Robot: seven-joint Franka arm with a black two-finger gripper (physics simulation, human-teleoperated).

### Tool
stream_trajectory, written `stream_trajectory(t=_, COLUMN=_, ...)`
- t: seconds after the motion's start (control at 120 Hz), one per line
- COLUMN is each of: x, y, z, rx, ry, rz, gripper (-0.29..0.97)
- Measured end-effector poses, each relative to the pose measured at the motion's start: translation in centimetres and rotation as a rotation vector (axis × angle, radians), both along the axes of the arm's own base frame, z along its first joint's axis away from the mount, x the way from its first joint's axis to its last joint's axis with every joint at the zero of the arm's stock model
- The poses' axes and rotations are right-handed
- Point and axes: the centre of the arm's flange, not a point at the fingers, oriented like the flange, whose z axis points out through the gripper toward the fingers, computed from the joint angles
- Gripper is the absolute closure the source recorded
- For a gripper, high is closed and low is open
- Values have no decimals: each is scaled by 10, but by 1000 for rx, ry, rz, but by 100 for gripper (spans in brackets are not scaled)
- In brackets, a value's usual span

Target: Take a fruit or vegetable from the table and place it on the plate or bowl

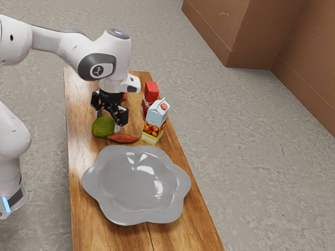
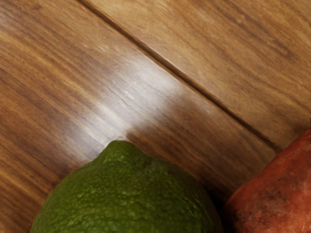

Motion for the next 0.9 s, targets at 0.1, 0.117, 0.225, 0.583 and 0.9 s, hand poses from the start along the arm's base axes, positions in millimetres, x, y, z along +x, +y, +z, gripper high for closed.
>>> stream_trajectory(t=0.1, x=-4, y=-10, z=-11, rx=-37, ry=56, rz=-9, gripper=2)
stream_trajectory(t=0.117, x=-4, y=-12, z=-13, rx=-41, ry=65, rz=-11, gripper=3)
stream_trajectory(t=0.225, x=-10, y=-18, z=-19, rx=-69, ry=127, rz=-1, gripper=21)
stream_trajectory(t=0.583, x=-31, y=-31, z=3, rx=-111, ry=228, rz=90, gripper=34)
stream_trajectory(t=0.9, x=-31, y=-75, z=50, rx=-109, ry=188, rz=29, gripper=34)
